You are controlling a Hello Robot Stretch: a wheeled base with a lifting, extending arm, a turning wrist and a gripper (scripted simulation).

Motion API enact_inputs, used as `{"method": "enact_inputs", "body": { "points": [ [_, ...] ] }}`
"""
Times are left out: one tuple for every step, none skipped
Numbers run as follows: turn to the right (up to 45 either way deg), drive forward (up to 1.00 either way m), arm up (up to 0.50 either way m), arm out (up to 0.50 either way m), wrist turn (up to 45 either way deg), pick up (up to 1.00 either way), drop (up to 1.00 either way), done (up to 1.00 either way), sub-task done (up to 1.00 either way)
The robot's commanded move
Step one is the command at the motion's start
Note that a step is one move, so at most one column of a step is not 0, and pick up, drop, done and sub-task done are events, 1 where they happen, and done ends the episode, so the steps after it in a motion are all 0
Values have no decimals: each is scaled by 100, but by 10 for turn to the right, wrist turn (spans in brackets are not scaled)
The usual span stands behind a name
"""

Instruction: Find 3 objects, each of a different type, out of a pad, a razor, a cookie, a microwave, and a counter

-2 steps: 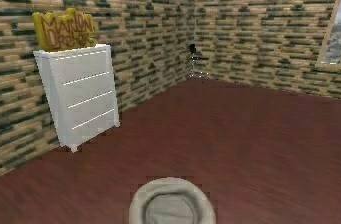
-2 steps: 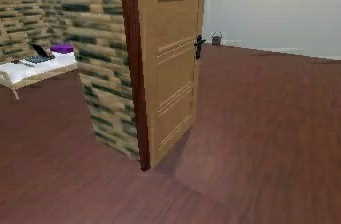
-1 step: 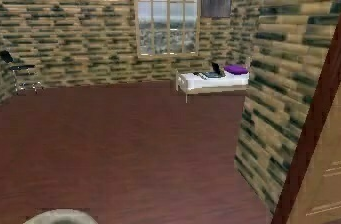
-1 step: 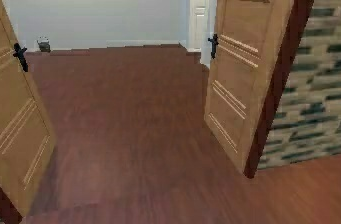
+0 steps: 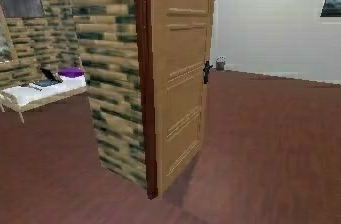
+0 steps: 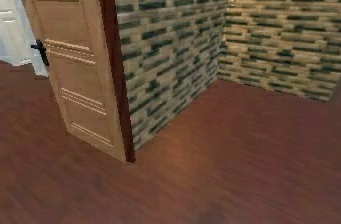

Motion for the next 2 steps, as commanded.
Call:
{"method": "enact_inputs", "body": {
  "points": [
    [240,0,0,0,0,0,0,0,0],
    [0,100,0,0,0,0,0,0,0]
  ]
}}
